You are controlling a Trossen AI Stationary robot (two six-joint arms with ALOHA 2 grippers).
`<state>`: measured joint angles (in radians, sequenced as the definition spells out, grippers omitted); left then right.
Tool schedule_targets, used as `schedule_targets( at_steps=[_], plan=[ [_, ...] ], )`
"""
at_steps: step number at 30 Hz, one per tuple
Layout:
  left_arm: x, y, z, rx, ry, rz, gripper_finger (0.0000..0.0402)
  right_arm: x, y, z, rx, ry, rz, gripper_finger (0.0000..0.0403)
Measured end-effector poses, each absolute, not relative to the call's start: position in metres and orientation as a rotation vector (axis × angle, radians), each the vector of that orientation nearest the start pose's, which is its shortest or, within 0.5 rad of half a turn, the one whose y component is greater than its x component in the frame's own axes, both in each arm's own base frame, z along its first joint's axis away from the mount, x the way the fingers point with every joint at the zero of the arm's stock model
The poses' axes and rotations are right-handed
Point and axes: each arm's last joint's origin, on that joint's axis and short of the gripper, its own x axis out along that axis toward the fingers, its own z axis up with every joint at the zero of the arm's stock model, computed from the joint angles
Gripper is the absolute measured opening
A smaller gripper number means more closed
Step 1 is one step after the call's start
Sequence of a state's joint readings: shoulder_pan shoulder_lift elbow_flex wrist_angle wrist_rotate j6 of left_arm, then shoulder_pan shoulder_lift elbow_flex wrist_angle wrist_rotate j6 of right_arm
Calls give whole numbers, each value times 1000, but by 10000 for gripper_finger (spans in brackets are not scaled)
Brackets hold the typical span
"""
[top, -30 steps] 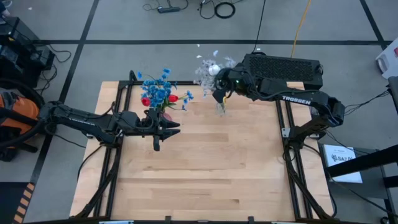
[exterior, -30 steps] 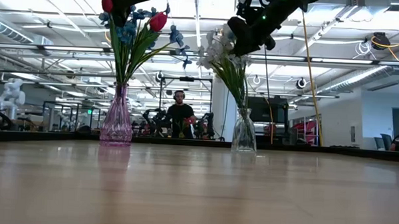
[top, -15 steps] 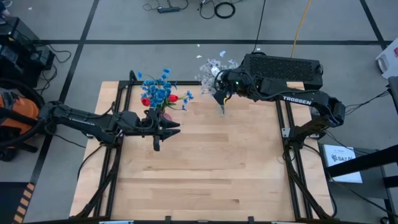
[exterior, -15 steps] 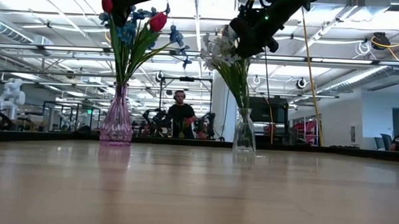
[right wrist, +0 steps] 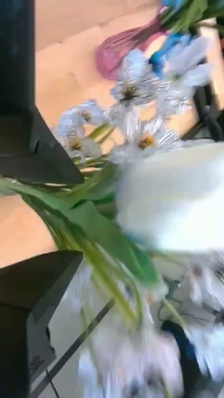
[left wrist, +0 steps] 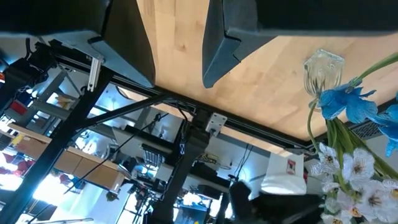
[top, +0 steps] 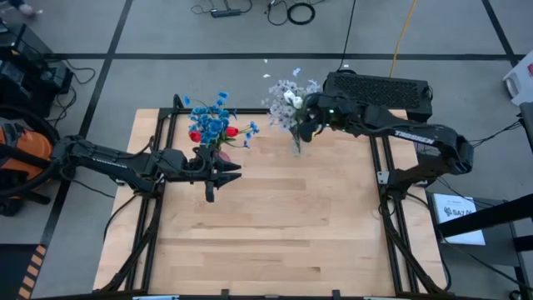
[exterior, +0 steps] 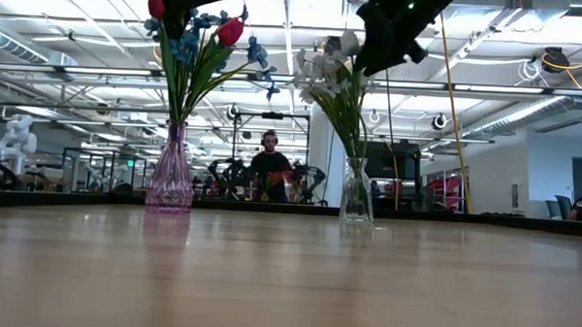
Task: Sort flowers into vase by color
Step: Put the white tulip into the transparent vase, then return to Home Position
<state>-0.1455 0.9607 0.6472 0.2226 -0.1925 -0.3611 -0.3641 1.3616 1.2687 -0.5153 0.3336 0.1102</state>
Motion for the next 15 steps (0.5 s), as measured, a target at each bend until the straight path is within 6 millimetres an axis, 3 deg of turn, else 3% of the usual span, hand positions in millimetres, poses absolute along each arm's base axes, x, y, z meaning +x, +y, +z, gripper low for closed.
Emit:
schedule_targets(
  at_steps=[8,15],
  plan=[
    [215,-26,293,-345,78,62,138,221,-94,375,169,538,-732,196],
    [215,-26,293,-345,79,64,138,164,-70,384,284,636,-729,196]
  ],
)
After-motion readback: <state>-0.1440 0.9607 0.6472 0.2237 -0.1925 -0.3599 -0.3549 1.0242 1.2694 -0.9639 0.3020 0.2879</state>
